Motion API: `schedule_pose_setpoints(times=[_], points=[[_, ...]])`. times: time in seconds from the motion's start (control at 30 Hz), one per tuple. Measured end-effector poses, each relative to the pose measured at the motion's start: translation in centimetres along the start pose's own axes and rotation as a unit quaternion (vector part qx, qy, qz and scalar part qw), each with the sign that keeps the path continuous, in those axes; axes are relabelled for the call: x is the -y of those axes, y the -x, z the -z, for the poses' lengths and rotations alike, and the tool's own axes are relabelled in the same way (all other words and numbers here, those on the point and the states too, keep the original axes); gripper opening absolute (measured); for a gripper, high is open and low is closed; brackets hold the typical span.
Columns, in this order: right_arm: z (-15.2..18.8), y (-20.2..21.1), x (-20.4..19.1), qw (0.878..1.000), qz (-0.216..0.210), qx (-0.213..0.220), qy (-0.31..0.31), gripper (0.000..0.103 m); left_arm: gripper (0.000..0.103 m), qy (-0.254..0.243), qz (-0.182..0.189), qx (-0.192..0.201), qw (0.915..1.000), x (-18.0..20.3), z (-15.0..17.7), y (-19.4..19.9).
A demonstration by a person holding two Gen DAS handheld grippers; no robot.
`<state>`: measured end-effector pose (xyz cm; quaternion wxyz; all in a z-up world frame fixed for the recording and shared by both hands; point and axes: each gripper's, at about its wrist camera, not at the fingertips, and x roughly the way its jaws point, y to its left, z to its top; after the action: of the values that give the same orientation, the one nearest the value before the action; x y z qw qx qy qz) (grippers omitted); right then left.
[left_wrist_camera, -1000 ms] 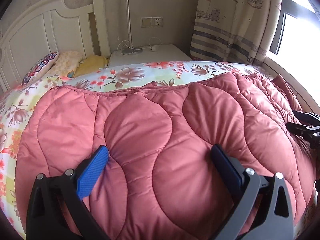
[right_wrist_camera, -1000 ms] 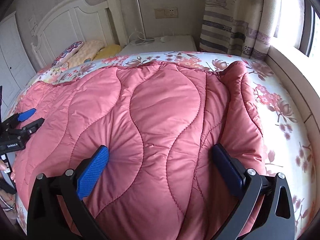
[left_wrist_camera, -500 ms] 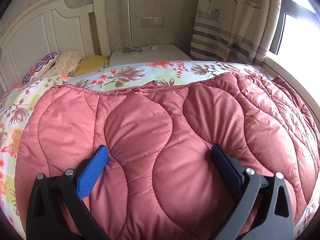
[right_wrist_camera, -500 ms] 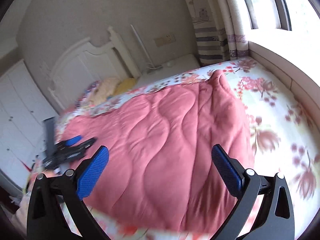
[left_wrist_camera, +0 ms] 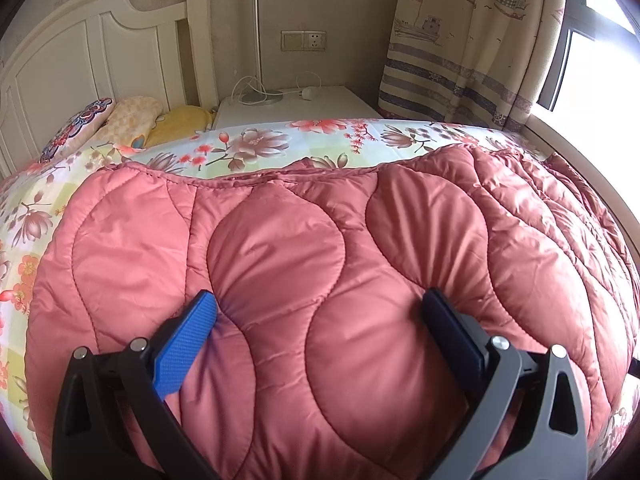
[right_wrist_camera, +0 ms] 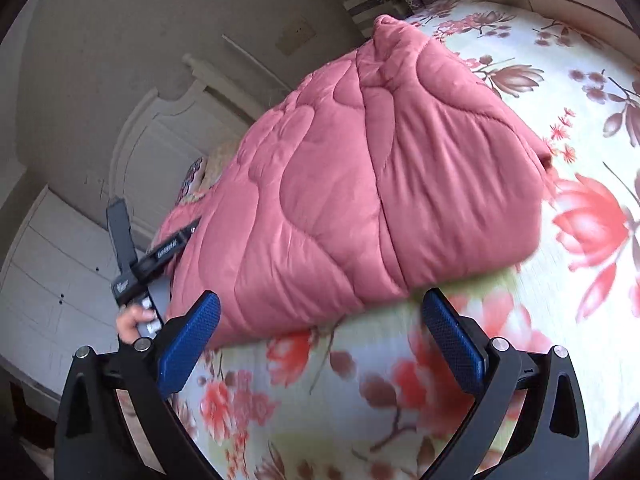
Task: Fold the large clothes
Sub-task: 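Grasp the folded coat edge with the right tool and lift it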
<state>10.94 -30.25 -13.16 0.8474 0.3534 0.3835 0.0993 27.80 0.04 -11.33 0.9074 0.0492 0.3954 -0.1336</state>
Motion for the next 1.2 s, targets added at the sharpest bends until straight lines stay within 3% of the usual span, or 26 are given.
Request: schedule_pose_setpoints(times=[0.17,0.23,0.27,0.3,0.33,0.43,0.6,0.73,0.8,0.97,1.1,1.2], points=[[-4.5,-3.8,-0.1,0.997,-0.007,0.066,-0.048,0.099,0.101,0.011,0.0,-0.006,0.9999,-0.5,-0.1,-0.3],[-5.4,-5.0,-0.7,0.993,0.013,0.101,-0.054,0.096,0.101,0.014,-0.003,-0.006,0.9999,-0.6,-0.2,-0.3],[-5.6,-5.7,-1.1,0.992,0.019,0.11,-0.051,0.087,0.101,0.017,-0.006,-0.005,0.9998,-0.7,-0.2,-0.3],[-5.5,-6.3,-1.0,0.992,0.002,0.11,-0.06,0.062,0.101,0.021,-0.005,-0.004,0.9998,-0.9,-0.2,-0.3],[-5.4,-6.7,-0.6,0.991,-0.017,0.109,-0.076,0.053,0.101,0.023,-0.002,-0.004,0.9997,-0.9,-0.2,-0.3],[-5.1,-6.0,0.1,0.988,-0.046,0.126,-0.081,0.039,0.101,0.02,-0.002,-0.003,0.9998,-0.8,-0.2,-0.3],[-4.7,-4.8,-0.3,0.989,-0.056,0.128,-0.055,0.038,0.101,0.007,0.002,-0.001,1.0,-0.4,0.0,0.0],[-4.4,-4.2,0.0,0.988,-0.067,0.123,-0.059,0.038,0.101,-0.009,-0.018,-0.016,0.9997,0.6,-0.1,0.6],[-4.1,-3.7,0.0,0.988,-0.072,0.122,-0.056,0.038,0.101,-0.022,-0.024,-0.028,0.9991,1.6,-0.9,1.7],[-3.9,-2.2,-0.2,0.988,-0.072,0.131,-0.024,0.038,0.101,-0.04,-0.015,0.001,0.9991,4.9,-4.9,3.6],[-3.8,-1.2,-0.2,0.989,-0.069,0.134,-0.005,0.038,0.101,-0.062,-0.06,-0.032,0.9957,8.3,-7.3,-0.4],[-3.1,-0.9,-0.2,0.989,-0.07,0.133,-0.004,0.038,0.101,-0.081,-0.102,-0.073,0.9888,9.9,-6.7,-5.2]])
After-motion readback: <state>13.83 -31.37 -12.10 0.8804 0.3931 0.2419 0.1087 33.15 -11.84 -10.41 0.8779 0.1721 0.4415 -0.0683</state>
